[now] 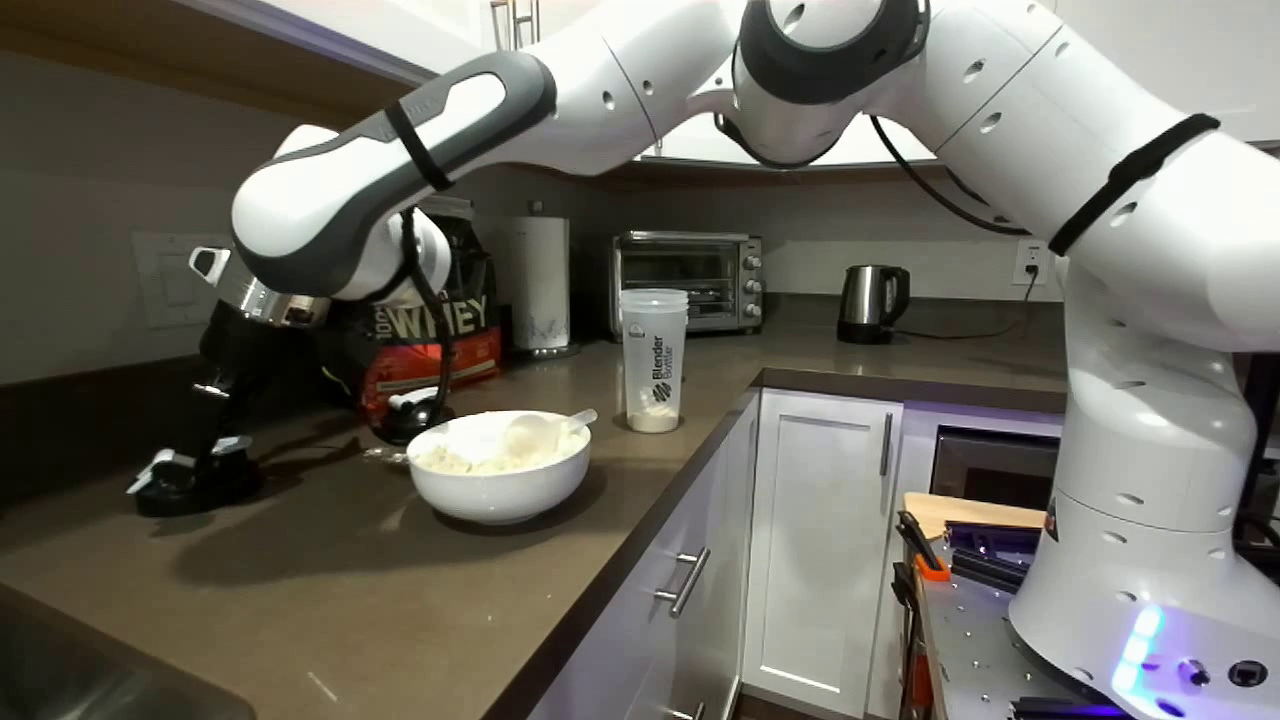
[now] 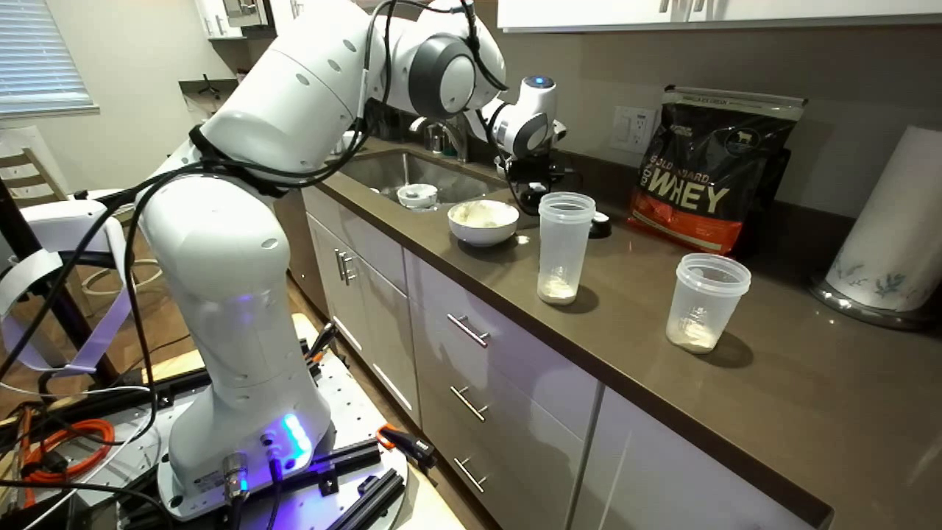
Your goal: Move the black lid on the left forward
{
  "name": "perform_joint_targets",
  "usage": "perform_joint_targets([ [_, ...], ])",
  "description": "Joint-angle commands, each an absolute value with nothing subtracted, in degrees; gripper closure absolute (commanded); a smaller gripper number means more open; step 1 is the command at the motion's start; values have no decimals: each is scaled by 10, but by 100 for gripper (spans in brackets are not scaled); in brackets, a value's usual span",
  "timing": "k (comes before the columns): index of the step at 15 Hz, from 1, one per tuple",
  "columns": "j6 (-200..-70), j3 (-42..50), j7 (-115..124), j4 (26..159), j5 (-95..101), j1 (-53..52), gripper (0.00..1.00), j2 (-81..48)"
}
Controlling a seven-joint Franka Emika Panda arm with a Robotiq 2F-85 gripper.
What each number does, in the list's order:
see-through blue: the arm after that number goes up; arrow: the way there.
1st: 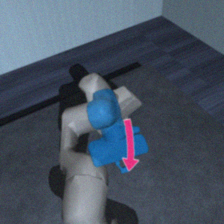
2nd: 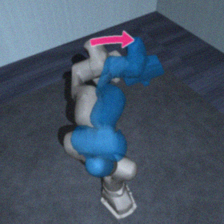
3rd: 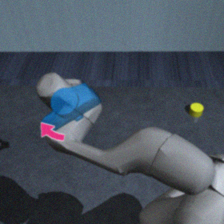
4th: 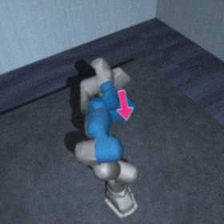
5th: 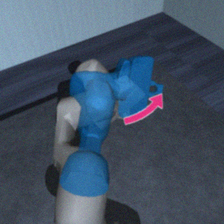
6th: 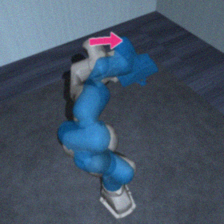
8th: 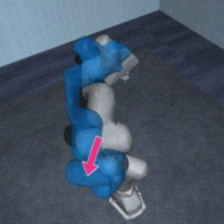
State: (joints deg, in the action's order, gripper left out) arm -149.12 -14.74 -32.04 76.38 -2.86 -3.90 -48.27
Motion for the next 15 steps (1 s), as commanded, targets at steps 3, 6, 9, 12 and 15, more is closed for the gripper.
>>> perform_joint_targets([
  [3,-1462,-139,-309,763,0,-45,0,-479],
  [6,-1439,-132,-306,775,16,-48,0,-463],
  [9,-1415,-125,-306,778,26,-49,0,-451],
  [12,-1404,-119,-308,776,27,-47,0,-445],
  [15,-1404,-120,-314,771,23,-44,20,-445],
])
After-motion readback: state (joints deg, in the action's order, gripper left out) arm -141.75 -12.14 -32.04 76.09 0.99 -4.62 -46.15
